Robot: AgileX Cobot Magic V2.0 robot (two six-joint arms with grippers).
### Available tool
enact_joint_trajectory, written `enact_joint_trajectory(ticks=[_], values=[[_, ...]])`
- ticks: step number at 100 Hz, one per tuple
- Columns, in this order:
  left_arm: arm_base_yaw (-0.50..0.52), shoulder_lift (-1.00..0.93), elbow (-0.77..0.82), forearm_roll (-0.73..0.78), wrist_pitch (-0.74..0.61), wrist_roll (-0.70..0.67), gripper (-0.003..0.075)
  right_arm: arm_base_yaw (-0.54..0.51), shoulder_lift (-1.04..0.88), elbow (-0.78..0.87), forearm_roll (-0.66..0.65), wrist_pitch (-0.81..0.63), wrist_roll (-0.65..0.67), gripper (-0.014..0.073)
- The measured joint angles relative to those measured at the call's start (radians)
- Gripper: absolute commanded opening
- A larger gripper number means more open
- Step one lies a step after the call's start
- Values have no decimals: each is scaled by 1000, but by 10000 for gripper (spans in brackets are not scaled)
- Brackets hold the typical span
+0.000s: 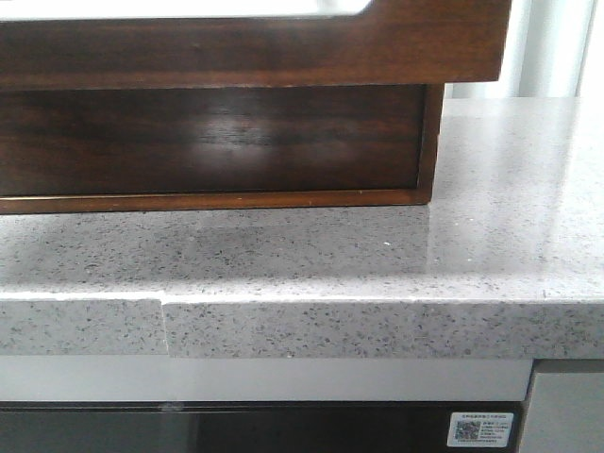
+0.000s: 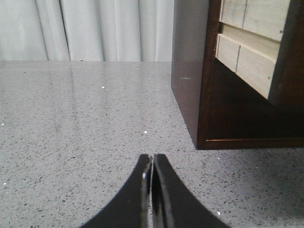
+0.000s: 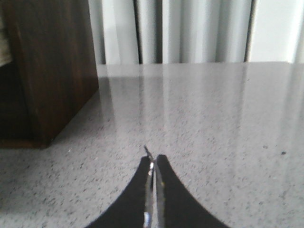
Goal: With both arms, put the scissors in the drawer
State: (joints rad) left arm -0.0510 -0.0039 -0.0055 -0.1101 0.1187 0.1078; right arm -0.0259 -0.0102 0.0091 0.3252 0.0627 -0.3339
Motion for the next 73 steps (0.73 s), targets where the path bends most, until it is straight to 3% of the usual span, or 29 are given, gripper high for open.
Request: enact_joint_trajectory(ticks=[14,24,73], values=[[0,0,0,0,0,0,-20,0,0,0,-278,-39,265,-69],[0,0,0,0,0,0,-20,0,0,0,-376,-56,375,-69],[0,0,0,0,0,0,-20,0,0,0,-416,-75,423,-69]])
